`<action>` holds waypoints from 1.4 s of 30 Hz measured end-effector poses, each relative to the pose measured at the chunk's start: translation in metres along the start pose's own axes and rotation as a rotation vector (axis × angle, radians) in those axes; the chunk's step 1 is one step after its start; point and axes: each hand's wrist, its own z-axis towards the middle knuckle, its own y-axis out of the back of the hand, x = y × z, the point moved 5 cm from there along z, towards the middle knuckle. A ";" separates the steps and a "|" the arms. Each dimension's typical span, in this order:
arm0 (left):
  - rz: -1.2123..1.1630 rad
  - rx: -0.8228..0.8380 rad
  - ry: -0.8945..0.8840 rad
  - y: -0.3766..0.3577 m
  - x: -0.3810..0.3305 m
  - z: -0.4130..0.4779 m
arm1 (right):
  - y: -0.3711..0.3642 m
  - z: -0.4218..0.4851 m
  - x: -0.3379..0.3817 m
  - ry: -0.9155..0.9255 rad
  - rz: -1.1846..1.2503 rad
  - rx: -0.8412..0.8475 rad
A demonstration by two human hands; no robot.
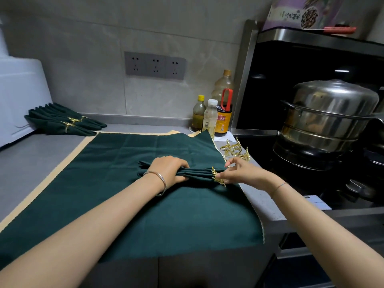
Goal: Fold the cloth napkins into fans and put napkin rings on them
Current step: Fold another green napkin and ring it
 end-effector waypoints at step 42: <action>0.141 0.019 -0.100 0.009 0.033 -0.032 | -0.073 -0.006 0.029 0.502 -0.903 -0.318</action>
